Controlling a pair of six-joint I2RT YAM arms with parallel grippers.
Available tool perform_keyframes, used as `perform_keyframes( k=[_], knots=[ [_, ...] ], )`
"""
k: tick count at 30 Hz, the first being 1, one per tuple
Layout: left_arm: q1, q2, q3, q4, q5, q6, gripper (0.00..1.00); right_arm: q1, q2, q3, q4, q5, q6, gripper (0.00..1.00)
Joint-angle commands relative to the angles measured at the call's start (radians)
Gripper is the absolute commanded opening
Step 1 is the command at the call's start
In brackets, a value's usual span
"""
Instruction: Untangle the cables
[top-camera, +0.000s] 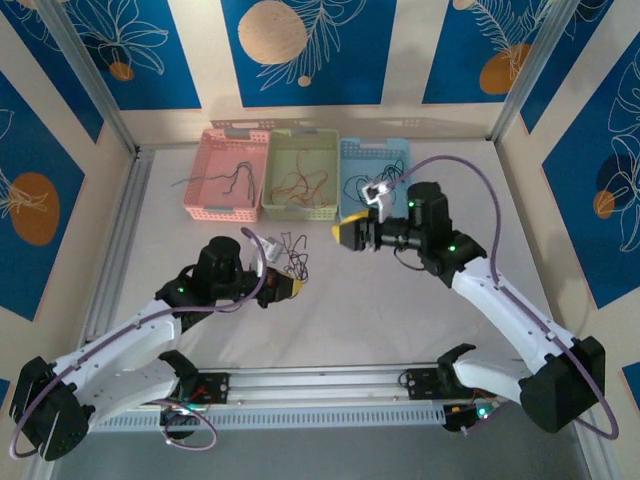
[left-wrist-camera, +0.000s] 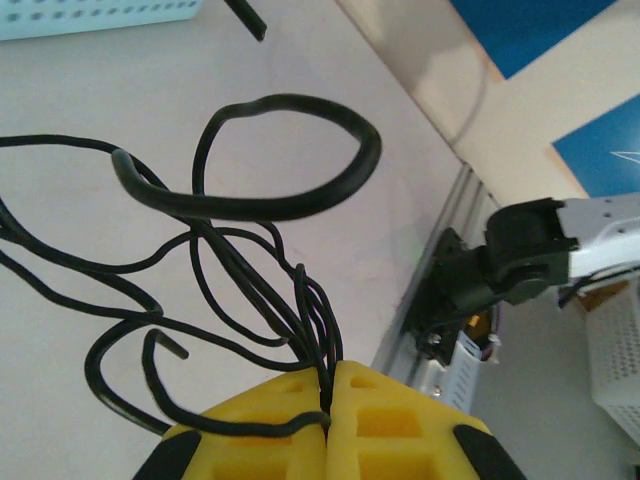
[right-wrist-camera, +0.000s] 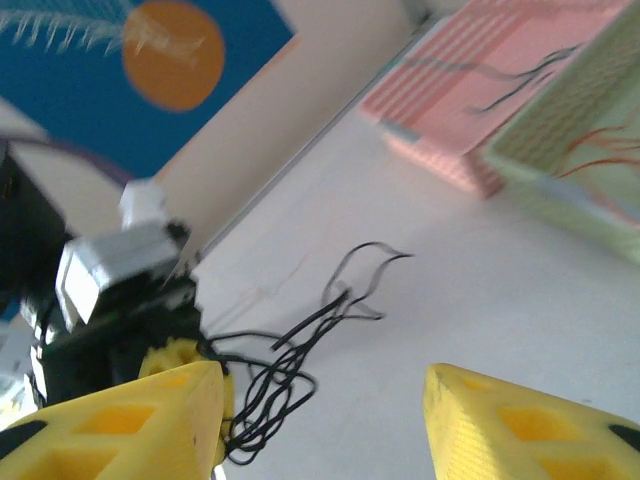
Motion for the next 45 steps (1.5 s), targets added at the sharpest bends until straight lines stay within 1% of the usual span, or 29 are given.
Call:
perform_keyframes(
  k=[1, 2, 4, 5, 8, 10, 16, 23, 27, 33, 39, 45],
  knots=[
    [0.010, -0.012, 0.002, 0.081, 0.095, -0.019, 0.00, 0.057, 0.012, 0.002, 0.018, -0.032, -0.112, 0.55],
    [0.010, -0.015, 0.002, 0.086, 0.103, -0.024, 0.00, 0.075, 0.012, -0.005, 0.025, -0.042, -0.168, 0.54],
    [0.010, -0.022, 0.007, 0.085, 0.112, -0.039, 0.00, 0.112, 0.011, -0.012, 0.020, 0.014, -0.275, 0.54],
    [0.010, -0.027, 0.018, 0.072, 0.120, -0.047, 0.00, 0.113, 0.009, -0.014, 0.018, 0.021, -0.303, 0.54],
    [0.010, -0.053, 0.041, 0.050, 0.170, -0.078, 0.00, 0.094, 0.003, -0.034, 0.060, 0.025, -0.336, 0.55],
    [0.010, -0.076, 0.045, 0.049, 0.204, -0.096, 0.00, 0.100, 0.000, -0.049, 0.086, 0.013, -0.385, 0.55],
    [0.010, -0.106, 0.029, 0.072, 0.254, -0.141, 0.00, 0.124, -0.001, -0.099, 0.189, -0.068, -0.467, 0.56],
    [0.010, -0.103, 0.017, 0.121, 0.287, -0.171, 0.00, 0.136, 0.024, -0.116, 0.299, -0.105, -0.470, 0.57],
    [0.009, -0.102, 0.012, 0.159, 0.312, -0.193, 0.00, 0.147, 0.078, -0.088, 0.294, -0.099, -0.495, 0.57],
    [0.009, -0.096, 0.006, 0.169, 0.327, -0.201, 0.00, 0.160, 0.130, -0.067, 0.349, -0.076, -0.497, 0.55],
    [0.007, -0.092, 0.004, 0.172, 0.329, -0.204, 0.00, 0.155, 0.152, -0.049, 0.375, -0.055, -0.486, 0.54],
    [0.004, -0.087, 0.004, 0.169, 0.329, -0.202, 0.00, 0.149, 0.162, -0.043, 0.391, -0.080, -0.467, 0.53]
  ],
)
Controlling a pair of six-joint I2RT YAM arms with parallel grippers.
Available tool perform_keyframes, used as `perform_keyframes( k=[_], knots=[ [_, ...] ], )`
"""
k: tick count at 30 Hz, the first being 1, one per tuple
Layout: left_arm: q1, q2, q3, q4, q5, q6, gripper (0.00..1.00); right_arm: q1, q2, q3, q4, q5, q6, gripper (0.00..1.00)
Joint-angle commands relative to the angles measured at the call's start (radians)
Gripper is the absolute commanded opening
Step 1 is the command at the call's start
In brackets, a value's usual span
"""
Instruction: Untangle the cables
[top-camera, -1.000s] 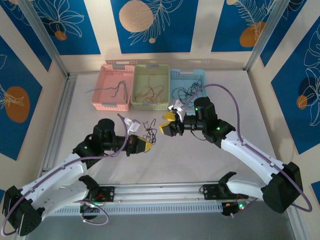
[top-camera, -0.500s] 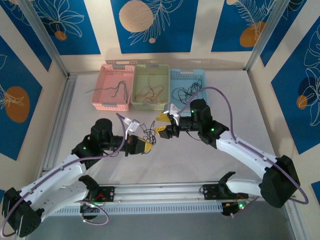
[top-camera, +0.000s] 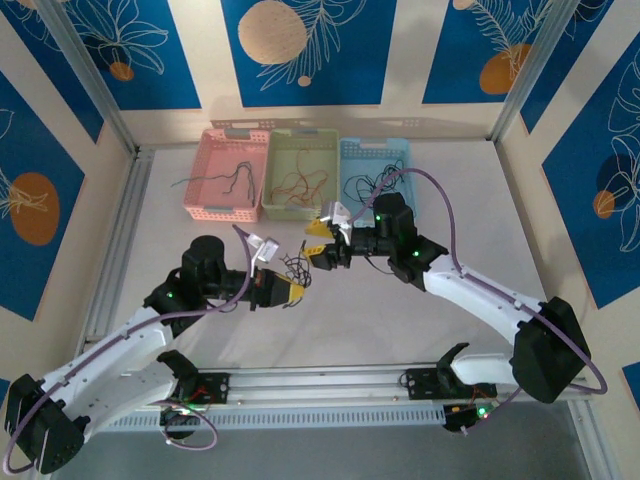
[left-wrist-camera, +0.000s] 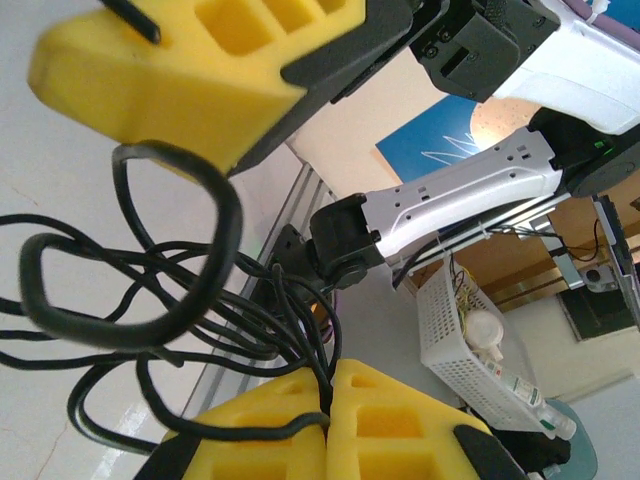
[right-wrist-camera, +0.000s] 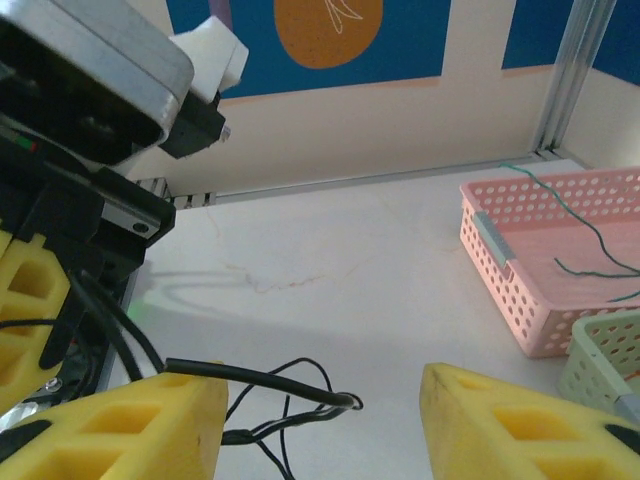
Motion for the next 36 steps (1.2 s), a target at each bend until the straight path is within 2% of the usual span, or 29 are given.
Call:
perform_keyframes(
  k=[1, 7, 10, 11, 13, 16, 24, 27, 32, 36],
  knots=[
    [-0.004, -0.003, 0.002, 0.058, 0.050, 0.004, 0.00, 0.001, 0.014, 0.027, 0.027, -0.015, 0.004, 0.51],
    [-0.006, -0.001, 0.002, 0.056, 0.050, 0.004, 0.00, -0.002, 0.021, 0.031, 0.028, -0.023, 0.009, 0.36],
    [-0.008, 0.002, 0.002, 0.056, 0.050, 0.004, 0.00, -0.002, 0.027, 0.038, 0.037, -0.036, 0.017, 0.34],
    [-0.008, 0.003, 0.002, 0.056, 0.050, 0.004, 0.00, -0.002, 0.031, 0.040, 0.039, -0.038, 0.021, 0.35],
    [-0.007, 0.004, 0.002, 0.056, 0.051, 0.005, 0.00, 0.001, 0.040, 0.045, 0.043, -0.034, 0.024, 0.46],
    [-0.009, 0.004, 0.002, 0.056, 0.051, 0.004, 0.00, 0.006, 0.055, 0.046, 0.052, -0.030, 0.028, 0.51],
    [-0.012, 0.004, 0.003, 0.058, 0.054, 0.002, 0.00, 0.014, 0.093, 0.057, 0.080, -0.046, 0.036, 0.51],
    [-0.013, 0.006, 0.003, 0.057, 0.053, 0.003, 0.00, 0.016, 0.102, 0.063, 0.091, -0.051, 0.045, 0.44],
    [-0.013, 0.006, 0.002, 0.054, 0.050, 0.005, 0.00, 0.018, 0.112, 0.059, 0.147, -0.053, 0.078, 0.24],
    [-0.015, 0.004, 0.002, 0.050, 0.047, 0.007, 0.00, 0.021, 0.111, 0.060, 0.164, -0.043, 0.089, 0.13]
  ],
)
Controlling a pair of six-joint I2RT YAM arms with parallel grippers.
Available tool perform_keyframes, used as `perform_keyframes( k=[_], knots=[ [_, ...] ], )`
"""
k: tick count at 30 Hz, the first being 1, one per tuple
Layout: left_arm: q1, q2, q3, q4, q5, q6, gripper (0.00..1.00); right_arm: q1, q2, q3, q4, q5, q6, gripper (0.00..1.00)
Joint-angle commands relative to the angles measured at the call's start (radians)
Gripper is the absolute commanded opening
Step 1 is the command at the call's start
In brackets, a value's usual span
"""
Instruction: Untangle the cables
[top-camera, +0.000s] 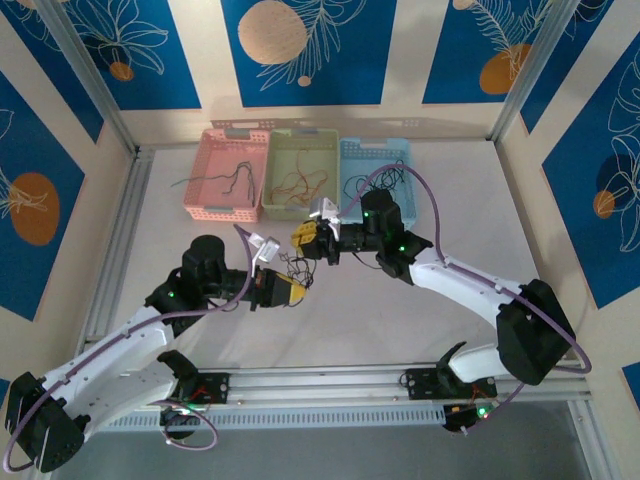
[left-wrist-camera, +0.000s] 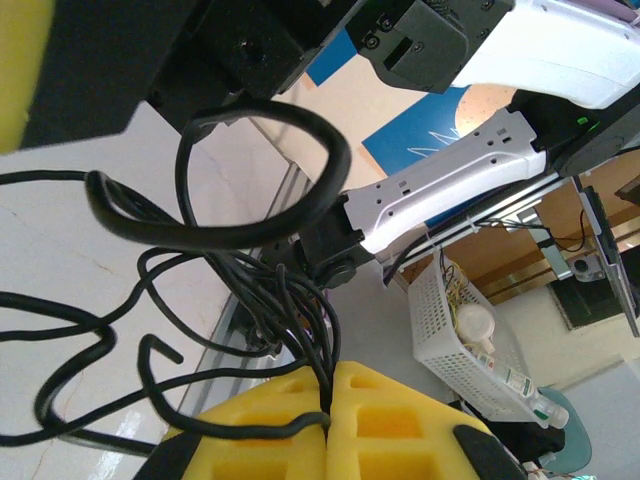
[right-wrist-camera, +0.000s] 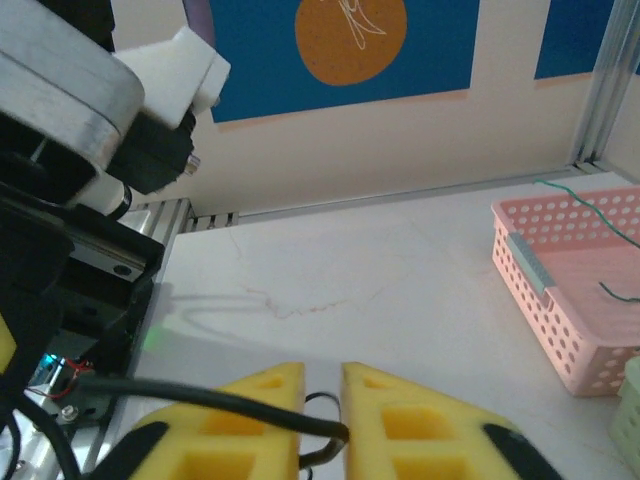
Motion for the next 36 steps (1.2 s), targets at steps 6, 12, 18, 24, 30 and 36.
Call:
perform_keyframes(
  k=[6, 12, 18, 24, 30, 36],
  knots=[
    [-0.009, -0.012, 0.002, -0.019, -0.008, 0.020, 0.01, -0.006, -0.034, 0.037, -0.012, 0.085, 0.013, 0.00],
    [-0.008, -0.076, -0.008, -0.258, -0.191, 0.081, 0.26, -0.130, -0.157, 0.028, -0.046, 0.280, 0.137, 0.00],
    [-0.008, -0.137, -0.050, -0.437, -0.348, 0.064, 0.46, -0.328, -0.270, -0.017, -0.078, 0.345, 0.268, 0.00],
    [-0.008, -0.149, -0.049, -0.462, -0.420, 0.055, 0.39, -0.376, -0.304, -0.027, -0.102, 0.287, 0.299, 0.00],
    [-0.008, -0.076, 0.043, -0.383, -0.358, 0.093, 0.50, -0.326, -0.286, 0.018, -0.215, 0.307, 0.318, 0.00],
    [-0.006, -0.041, 0.127, -0.338, -0.341, 0.114, 0.62, -0.302, -0.309, -0.005, -0.242, 0.257, 0.372, 0.00]
  ],
)
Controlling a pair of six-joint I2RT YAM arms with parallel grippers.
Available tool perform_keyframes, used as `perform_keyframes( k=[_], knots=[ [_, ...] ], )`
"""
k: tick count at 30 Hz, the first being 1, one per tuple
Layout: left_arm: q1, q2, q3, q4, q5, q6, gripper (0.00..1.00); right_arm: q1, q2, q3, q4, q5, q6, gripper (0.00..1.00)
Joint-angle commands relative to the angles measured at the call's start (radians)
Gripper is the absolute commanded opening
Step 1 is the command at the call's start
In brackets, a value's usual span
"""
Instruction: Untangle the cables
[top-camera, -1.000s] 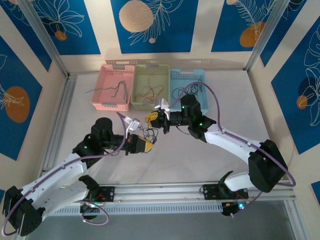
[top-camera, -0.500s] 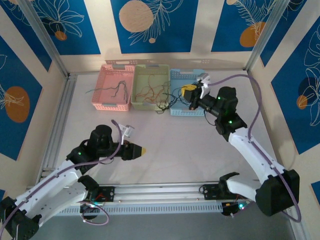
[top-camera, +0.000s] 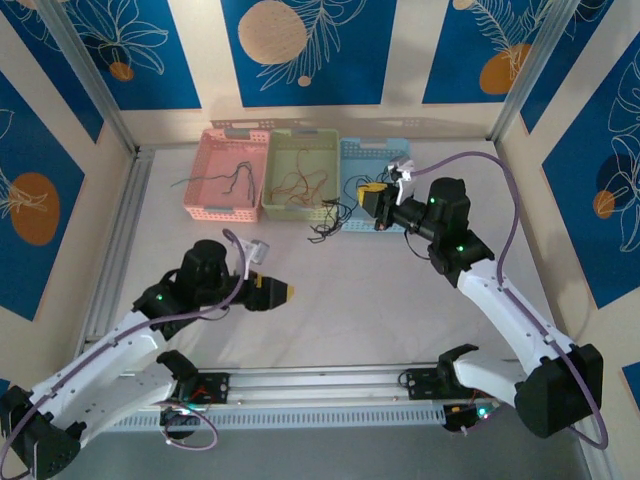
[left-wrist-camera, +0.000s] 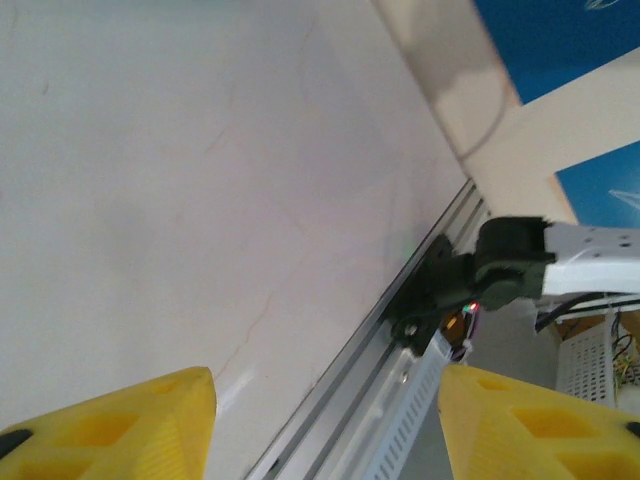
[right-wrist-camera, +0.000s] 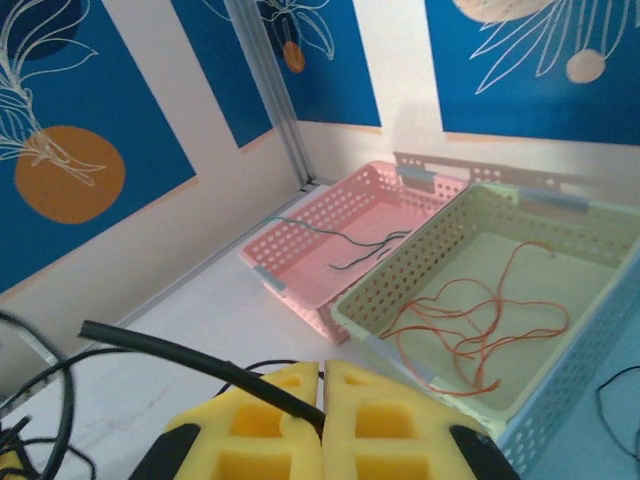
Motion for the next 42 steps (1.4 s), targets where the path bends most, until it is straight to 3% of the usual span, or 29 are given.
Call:
perform_keyframes(
  k=[1, 7, 11, 18, 25, 29, 33, 42],
  knots=[
    [-0.002, 0.026, 0.054, 0.067, 0.044, 0.030, 0.62, 0.009, -0.019, 0.017, -0.065, -0.026, 0.071, 0.00],
    [-0.002, 0.010, 0.092, 0.073, 0.020, 0.118, 0.64, 0.022, -0.013, 0.071, -0.186, -0.025, 0.189, 0.00],
    [-0.003, 0.008, 0.102, 0.076, -0.043, 0.211, 0.67, 0.023, 0.007, 0.141, -0.306, 0.036, 0.371, 0.00],
    [-0.005, 0.045, 0.039, 0.315, -0.116, 0.326, 0.72, 0.053, -0.001, 0.160, -0.362, 0.086, 0.751, 0.00],
    [-0.028, 0.156, -0.001, 0.646, -0.128, 0.458, 0.73, 0.109, -0.002, 0.133, -0.322, 0.109, 1.000, 0.00],
    [-0.042, 0.220, 0.004, 0.749, -0.137, 0.483, 0.73, 0.156, -0.001, 0.141, -0.316, 0.161, 1.022, 0.00],
    [-0.048, 0.269, 0.006, 0.846, -0.162, 0.483, 0.73, 0.171, 0.012, 0.138, -0.292, 0.132, 1.055, 0.00],
    [-0.050, 0.376, 0.046, 0.902, -0.246, 0.569, 0.73, 0.192, 0.014, 0.129, -0.279, 0.096, 1.083, 0.00]
  ],
)
